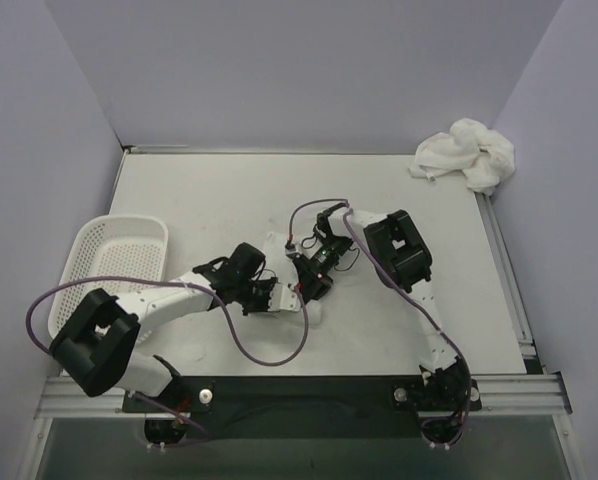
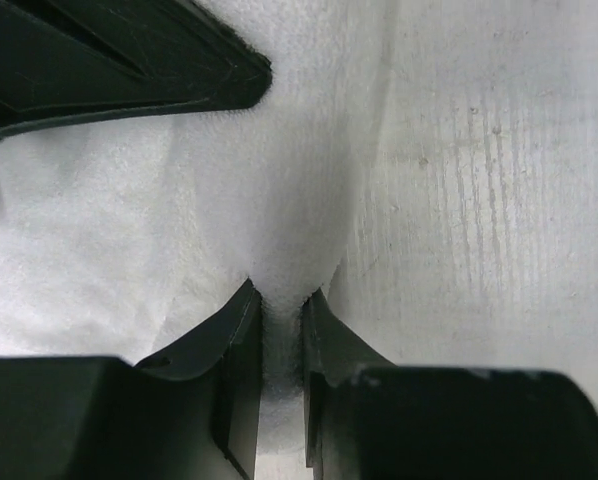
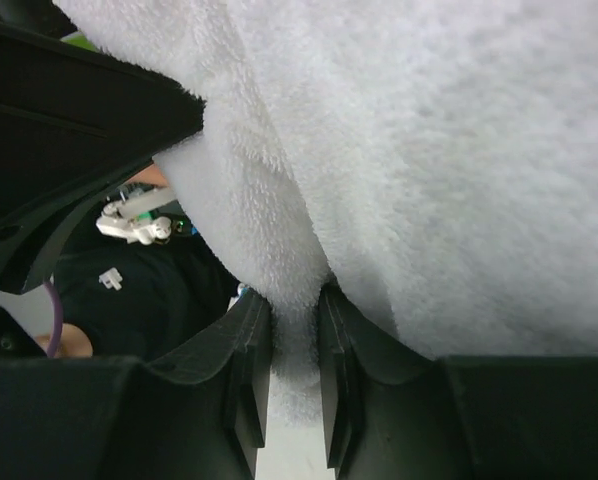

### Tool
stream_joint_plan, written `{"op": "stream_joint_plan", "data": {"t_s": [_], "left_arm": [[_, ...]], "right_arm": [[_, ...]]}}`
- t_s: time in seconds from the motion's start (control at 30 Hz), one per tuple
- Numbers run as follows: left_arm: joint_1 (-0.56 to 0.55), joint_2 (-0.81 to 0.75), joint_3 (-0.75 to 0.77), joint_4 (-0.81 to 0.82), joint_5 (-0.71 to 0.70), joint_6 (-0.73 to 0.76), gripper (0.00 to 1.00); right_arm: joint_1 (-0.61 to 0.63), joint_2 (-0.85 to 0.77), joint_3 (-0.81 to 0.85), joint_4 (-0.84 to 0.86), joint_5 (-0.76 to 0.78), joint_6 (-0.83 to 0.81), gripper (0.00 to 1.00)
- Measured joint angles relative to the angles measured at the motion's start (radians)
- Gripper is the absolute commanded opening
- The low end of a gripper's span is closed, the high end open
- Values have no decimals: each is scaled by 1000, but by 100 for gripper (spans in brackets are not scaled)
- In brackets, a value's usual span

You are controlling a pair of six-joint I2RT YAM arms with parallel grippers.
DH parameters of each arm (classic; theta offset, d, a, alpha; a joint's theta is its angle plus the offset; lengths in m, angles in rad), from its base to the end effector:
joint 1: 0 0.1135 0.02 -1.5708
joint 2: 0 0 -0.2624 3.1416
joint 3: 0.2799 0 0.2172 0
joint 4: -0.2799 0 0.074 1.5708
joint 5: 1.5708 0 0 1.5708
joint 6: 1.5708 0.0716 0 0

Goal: Roll the towels
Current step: Roll the towel

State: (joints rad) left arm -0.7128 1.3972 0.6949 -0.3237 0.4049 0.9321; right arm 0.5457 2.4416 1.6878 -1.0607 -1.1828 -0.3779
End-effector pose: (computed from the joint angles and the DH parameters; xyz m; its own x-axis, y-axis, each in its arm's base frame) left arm 0.1671 -0.1817 0.1633 0.2209 0.7845 -0.5794 0.9699 -0.1141 0.2152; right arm 0.2986 0.2588 0.0853 -0.7690 -0.6302 -0.1072 -0.3111 0.2225 0.9240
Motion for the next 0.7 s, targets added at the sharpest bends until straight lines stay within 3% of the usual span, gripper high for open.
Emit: {"op": "stream_joint_plan", "data": {"t_s": [0.3, 0.47, 0.7], "left_arm": [[144, 257, 277, -277, 228, -56, 6], [211, 394, 424, -449, 328, -64, 6], [256, 598, 626, -675, 423, -58, 6]], "right_arm": [[-119, -243, -142, 227, 187, 158, 42], [-228, -431, -198, 292, 269, 170, 41], [-361, -780, -413, 356, 347, 99, 34]]}}
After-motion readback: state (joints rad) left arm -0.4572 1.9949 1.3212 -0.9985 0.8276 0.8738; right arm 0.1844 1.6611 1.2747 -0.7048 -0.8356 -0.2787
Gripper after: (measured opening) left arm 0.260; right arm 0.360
